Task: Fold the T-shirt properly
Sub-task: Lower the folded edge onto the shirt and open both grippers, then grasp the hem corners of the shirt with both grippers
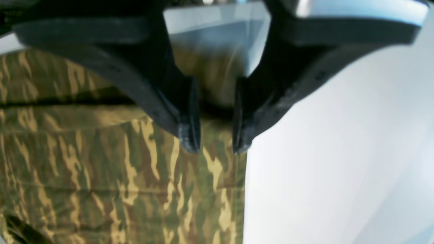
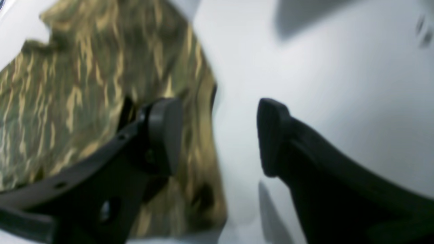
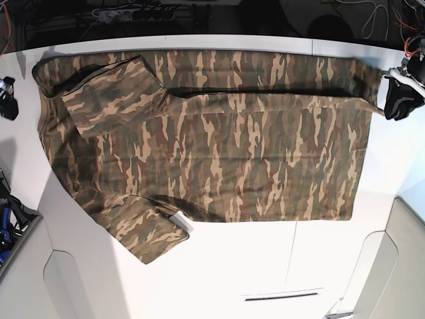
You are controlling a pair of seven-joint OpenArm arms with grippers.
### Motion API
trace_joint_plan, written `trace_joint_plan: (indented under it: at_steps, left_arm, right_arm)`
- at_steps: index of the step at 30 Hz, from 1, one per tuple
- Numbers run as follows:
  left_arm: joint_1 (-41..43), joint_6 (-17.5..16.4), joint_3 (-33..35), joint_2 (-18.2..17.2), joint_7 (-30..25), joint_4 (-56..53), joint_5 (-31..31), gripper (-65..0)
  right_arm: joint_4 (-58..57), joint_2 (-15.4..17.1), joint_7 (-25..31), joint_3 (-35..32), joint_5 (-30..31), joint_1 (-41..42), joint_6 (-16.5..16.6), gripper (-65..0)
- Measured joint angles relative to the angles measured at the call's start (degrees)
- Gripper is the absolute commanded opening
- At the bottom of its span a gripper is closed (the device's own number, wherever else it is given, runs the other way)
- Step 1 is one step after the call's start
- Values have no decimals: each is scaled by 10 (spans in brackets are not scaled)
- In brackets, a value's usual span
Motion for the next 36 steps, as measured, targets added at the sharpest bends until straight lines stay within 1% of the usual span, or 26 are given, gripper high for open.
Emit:
trace_joint_plan:
  at_steps: [1, 2, 4, 6, 7, 8, 9, 11, 12, 14, 16, 17, 19, 21, 23, 26, 28, 31, 33, 36]
  left_arm:
    - [-3, 0, 0, -1, 0, 0, 0, -452]
    - [-5, 0, 0, -2, 0, 0, 0, -435]
    - [-6, 0, 0, -2, -5, 0, 0, -363]
    - [-6, 0, 0, -1, -23, 0, 3, -285]
    - [-6, 0, 0, -2, -33, 0, 5, -266]
    - [-8, 2, 0, -1, -44, 0, 9, -261]
    - [-13, 9, 0, -1, -44, 0, 14, -261]
    - [-32, 14, -1, -2, -43, 0, 33, -261]
    - [-42, 14, 0, -4, -43, 0, 33, -261]
    - [-62, 16, 4, -13, -45, 0, 35, -261]
    - [-80, 34, 16, -26, -53, -11, 36, -261]
    - [-89, 39, 25, -34, -61, -24, 50, -261]
    - [-114, 46, 47, -49, -76, -63, 80, -261]
    - [-146, 57, 76, -67, -82, -113, 98, -261]
    - [-186, 58, 106, -84, -89, -171, 102, -261]
    - [-255, 58, 156, -102, -100, -265, 120, -261]
    - [-301, 58, 187, -108, -107, -332, 143, -261]
    - [-367, 64, 226, -113, -141, -440, 180, -252]
    - [-412, 69, 249, -115, -154, -516, 196, -252]
    - [-465, 68, 274, -114, -181, -611, 204, -252]
  right_arm:
    - [0, 5, 12, 0, -8, 7, 0, -305]
    - [0, 9, 19, 0, -13, 15, -1, -305]
    - [0, 17, 35, 0, -21, 34, -7, -305]
    - [0, 21, 42, 0, -30, 59, -7, -305]
    - [0, 22, 44, -4, -38, 72, -6, -305]
    - [0, 23, 46, -9, -45, 83, -7, -305]
    - [-2, 25, 49, -17, -52, 93, -7, -305]
    - [-16, 30, 73, -39, -75, 113, -7, -305]
    - [-29, 32, 79, -52, -89, 125, -6, -305]
    - [-66, 37, 93, -83, -113, 156, -9, -305]
    - [-111, 37, 106, -114, -128, 191, -10, -305]
    - [-138, 37, 115, -129, -136, 209, -10, -305]
    - [-194, 37, 125, -157, -149, 247, -10, -305]
    - [-251, 37, 150, -184, -154, 282, -12, -305]
    - [-305, 37, 178, -210, -160, 315, -11, -305]
    - [-373, 36, 217, -241, -186, 356, -12, -305]
    - [-410, 36, 234, -257, -202, 375, -14, -305]
    - [-450, 30, 240, -262, -211, 393, -21, -305]
    - [-469, 22, 241, -262, -217, 400, -22, -305]
    - [-480, 3, 244, -262, -234, 399, -19, -305]
